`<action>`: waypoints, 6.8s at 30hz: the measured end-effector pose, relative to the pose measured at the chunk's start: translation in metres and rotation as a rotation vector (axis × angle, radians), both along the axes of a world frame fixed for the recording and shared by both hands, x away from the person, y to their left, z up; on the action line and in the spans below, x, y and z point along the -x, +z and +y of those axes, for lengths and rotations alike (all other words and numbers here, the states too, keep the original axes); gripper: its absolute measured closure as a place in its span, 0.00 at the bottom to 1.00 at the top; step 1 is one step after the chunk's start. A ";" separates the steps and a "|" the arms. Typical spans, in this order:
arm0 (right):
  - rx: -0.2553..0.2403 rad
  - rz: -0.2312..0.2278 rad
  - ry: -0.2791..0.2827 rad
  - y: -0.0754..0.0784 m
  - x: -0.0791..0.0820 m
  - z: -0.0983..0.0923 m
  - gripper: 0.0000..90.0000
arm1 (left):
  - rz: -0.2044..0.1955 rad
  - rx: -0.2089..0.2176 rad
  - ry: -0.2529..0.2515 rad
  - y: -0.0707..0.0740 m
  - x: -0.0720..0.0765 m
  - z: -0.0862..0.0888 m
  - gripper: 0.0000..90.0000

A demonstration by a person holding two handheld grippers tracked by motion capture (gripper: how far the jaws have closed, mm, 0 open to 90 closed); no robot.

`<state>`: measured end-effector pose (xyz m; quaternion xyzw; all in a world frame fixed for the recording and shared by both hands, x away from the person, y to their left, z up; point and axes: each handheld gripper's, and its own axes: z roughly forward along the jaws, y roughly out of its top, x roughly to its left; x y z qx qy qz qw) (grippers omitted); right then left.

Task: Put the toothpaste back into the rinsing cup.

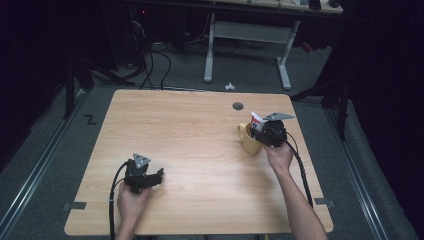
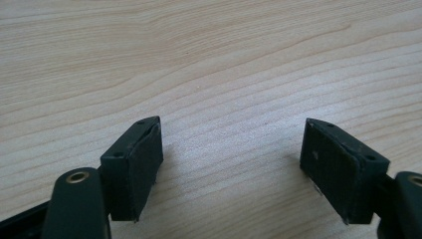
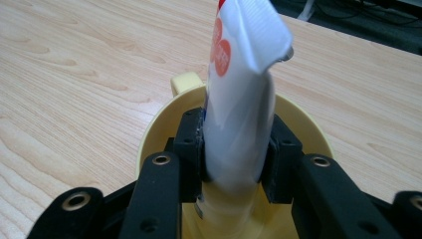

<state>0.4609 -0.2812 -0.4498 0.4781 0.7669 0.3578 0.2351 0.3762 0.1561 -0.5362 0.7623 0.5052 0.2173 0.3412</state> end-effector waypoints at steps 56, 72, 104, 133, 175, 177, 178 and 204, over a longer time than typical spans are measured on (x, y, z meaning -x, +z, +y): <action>-0.034 -0.125 -0.009 0.025 0.033 -0.017 0.45 | 0.000 0.000 -0.001 0.000 0.000 0.000 0.28; -0.057 -0.134 -0.016 0.028 0.043 -0.022 0.45 | 0.000 0.000 -0.001 0.000 0.000 0.000 0.28; -0.134 -0.164 -0.038 0.036 0.066 -0.047 0.46 | 0.000 -0.001 -0.001 0.000 0.000 0.000 0.28; -0.149 -0.183 -0.073 0.034 0.084 -0.067 0.47 | 0.000 -0.001 -0.001 0.000 0.000 0.000 0.28; -0.190 -0.191 -0.093 0.020 0.117 -0.078 0.49 | 0.000 -0.001 -0.001 0.000 0.000 0.000 0.28; -0.188 -0.193 -0.091 0.018 0.118 -0.078 0.49 | 0.000 -0.001 -0.001 0.000 0.000 0.000 0.28; -0.190 -0.190 -0.093 0.018 0.119 -0.078 0.49 | 0.000 -0.001 -0.001 0.000 0.000 0.000 0.28; -0.208 -0.162 -0.112 -0.007 0.129 -0.081 0.50 | 0.000 -0.002 -0.001 0.000 0.000 0.000 0.28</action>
